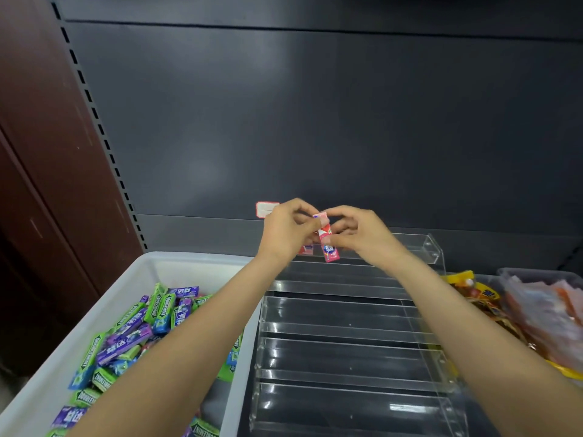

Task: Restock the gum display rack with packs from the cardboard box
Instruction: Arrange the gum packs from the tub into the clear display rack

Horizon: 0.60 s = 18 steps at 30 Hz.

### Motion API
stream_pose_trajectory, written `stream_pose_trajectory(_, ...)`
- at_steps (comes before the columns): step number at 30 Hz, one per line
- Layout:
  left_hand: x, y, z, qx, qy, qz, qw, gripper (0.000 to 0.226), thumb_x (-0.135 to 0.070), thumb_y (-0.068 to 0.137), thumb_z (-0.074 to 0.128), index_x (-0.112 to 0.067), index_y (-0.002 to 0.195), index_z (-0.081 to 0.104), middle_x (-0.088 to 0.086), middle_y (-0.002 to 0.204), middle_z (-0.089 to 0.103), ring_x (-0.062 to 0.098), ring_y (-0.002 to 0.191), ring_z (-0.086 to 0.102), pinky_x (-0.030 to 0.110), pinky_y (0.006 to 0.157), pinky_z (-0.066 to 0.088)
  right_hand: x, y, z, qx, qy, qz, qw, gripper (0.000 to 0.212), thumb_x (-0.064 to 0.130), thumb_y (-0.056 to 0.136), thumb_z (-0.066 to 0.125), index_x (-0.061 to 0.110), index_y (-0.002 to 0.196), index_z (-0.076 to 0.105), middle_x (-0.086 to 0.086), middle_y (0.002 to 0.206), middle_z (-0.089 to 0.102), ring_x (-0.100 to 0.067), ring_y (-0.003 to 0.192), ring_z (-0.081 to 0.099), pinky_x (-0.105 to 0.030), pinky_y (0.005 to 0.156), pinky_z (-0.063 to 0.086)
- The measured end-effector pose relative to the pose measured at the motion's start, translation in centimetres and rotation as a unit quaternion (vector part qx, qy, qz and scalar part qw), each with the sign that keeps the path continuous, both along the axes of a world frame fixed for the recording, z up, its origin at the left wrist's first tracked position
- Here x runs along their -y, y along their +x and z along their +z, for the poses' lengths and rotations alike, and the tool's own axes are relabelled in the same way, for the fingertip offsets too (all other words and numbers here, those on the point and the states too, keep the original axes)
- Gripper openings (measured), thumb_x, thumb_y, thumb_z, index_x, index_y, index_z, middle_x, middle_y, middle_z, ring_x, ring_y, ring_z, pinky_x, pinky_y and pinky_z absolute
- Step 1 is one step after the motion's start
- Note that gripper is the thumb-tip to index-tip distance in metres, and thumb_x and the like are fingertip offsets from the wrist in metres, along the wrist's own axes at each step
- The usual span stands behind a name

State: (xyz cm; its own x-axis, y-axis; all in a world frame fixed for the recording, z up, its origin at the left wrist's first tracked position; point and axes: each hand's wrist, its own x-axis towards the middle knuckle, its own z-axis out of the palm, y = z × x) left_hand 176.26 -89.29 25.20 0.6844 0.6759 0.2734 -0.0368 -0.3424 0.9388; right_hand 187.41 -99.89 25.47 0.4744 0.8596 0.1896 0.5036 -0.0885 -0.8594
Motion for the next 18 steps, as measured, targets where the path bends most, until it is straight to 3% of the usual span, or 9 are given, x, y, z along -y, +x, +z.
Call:
stream_pose_trajectory(3, -0.4, 0.3, -0.5, -0.034, 0.061, 0.012, 0.997, 0.015, -0.018, 0.087, 0.066, -0.010, 0.099, 0.063, 0.000, 0.083, 0.068, 0.012, 0.073, 0.068, 0.020, 0.070, 0.054, 0.4, 0.8, -0.3, 0.029, -0.006, -0.036, 0.999, 0.049, 0.006, 0.080, 0.071, 0.031, 0.119, 0.056, -0.004, 0.082, 0.066, -0.021, 0.077, 0.066, -0.040, 0.078, 0.056)
stream_pose_trajectory(5, -1.2, -0.1, -1.5, -0.117, 0.178, 0.042, 0.976, 0.021, -0.022, 0.091, 0.059, -0.013, 0.109, 0.063, -0.001, 0.097, 0.067, 0.013, 0.089, 0.064, 0.021, 0.078, 0.050, 0.6, 1.6, -0.7, 0.057, 0.000, -0.096, 0.994, 0.047, 0.005, 0.084, 0.067, 0.029, 0.122, 0.053, 0.000, 0.082, 0.061, -0.015, 0.075, 0.062, -0.036, 0.075, 0.057)
stream_pose_trajectory(7, -2.0, -0.7, -2.6, -0.224, 0.330, 0.060, 0.915, 0.027, -0.025, 0.094, 0.054, -0.018, 0.119, 0.059, 0.002, 0.116, 0.063, 0.020, 0.107, 0.056, 0.033, 0.090, 0.047, 0.7, 2.3, -1.0, 0.034, 0.034, -0.154, 0.987, 0.036, 0.001, 0.083, 0.067, 0.020, 0.111, 0.055, -0.001, 0.085, 0.062, -0.015, 0.080, 0.064, -0.037, 0.073, 0.059)
stream_pose_trajectory(9, -2.6, -1.3, -3.4, -0.298, 0.424, 0.053, 0.854, 0.034, -0.030, 0.095, 0.050, -0.022, 0.129, 0.053, 0.000, 0.131, 0.054, 0.021, 0.121, 0.045, 0.036, 0.097, 0.039, 0.6, 2.8, -1.5, 0.004, 0.064, -0.198, 0.978, 0.024, 0.001, 0.082, 0.067, 0.015, 0.097, 0.054, -0.008, 0.090, 0.065, -0.020, 0.086, 0.067, -0.037, 0.072, 0.059)
stream_pose_trajectory(13, -3.4, -1.4, -3.9, -0.337, 0.488, 0.036, 0.805, 0.041, -0.035, 0.098, 0.042, -0.027, 0.139, 0.041, -0.005, 0.144, 0.042, 0.018, 0.131, 0.035, 0.032, 0.104, 0.029, -0.5, 2.9, -2.6, 0.025, 0.056, -0.226, 0.972, 0.015, 0.005, 0.083, 0.066, 0.011, 0.086, 0.053, -0.007, 0.083, 0.065, -0.018, 0.084, 0.065, -0.025, 0.064, 0.054)
stream_pose_trajectory(15, -3.6, -1.3, -4.1, -0.350, 0.492, 0.030, 0.797, 0.041, -0.036, 0.099, 0.041, -0.029, 0.139, 0.040, -0.006, 0.146, 0.040, 0.018, 0.133, 0.033, 0.033, 0.106, 0.027, -0.9, 2.7, -3.2, 0.056, 0.025, -0.229, 0.971, 0.014, 0.007, 0.082, 0.068, 0.010, 0.085, 0.055, -0.005, 0.082, 0.065, -0.014, 0.080, 0.061, -0.015, 0.056, 0.043)
stream_pose_trajectory(18, -3.8, -1.2, -4.4, -0.358, 0.486, 0.029, 0.797, 0.040, -0.034, 0.099, 0.041, -0.030, 0.139, 0.041, -0.006, 0.146, 0.040, 0.018, 0.134, 0.034, 0.033, 0.107, 0.027, -1.2, 2.6, -3.8, 0.132, -0.034, -0.225, 0.965, 0.017, 0.012, 0.080, 0.072, 0.014, 0.080, 0.056, -0.003, 0.085, 0.062, -0.013, 0.078, 0.058, -0.013, 0.057, 0.038)
